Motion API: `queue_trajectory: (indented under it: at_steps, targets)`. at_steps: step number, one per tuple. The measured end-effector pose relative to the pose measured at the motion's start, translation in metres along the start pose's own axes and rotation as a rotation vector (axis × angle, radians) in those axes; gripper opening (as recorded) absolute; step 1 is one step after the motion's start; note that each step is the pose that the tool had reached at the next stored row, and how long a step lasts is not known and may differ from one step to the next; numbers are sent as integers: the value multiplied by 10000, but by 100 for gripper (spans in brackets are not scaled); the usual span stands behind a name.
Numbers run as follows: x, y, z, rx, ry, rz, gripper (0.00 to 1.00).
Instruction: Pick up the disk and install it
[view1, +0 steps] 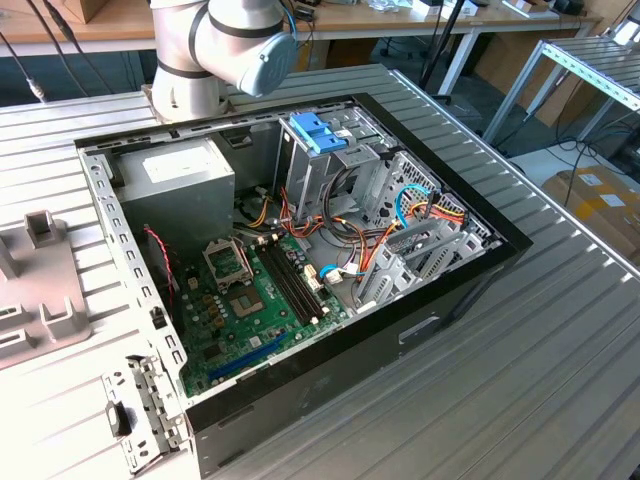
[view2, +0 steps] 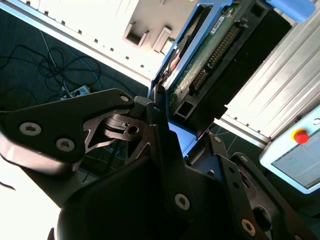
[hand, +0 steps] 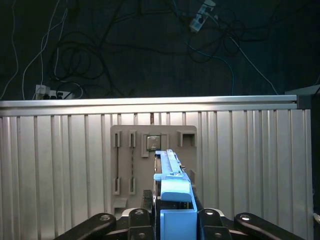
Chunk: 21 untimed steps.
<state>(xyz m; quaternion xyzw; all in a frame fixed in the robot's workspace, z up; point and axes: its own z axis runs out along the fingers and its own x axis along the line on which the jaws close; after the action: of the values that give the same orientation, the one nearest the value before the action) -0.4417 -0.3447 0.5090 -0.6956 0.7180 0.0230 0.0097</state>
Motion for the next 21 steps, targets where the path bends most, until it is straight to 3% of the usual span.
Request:
queue_trajectory:
  at_steps: [21]
  targets:
    - [64, -38, -3, 0, 0, 0, 37]
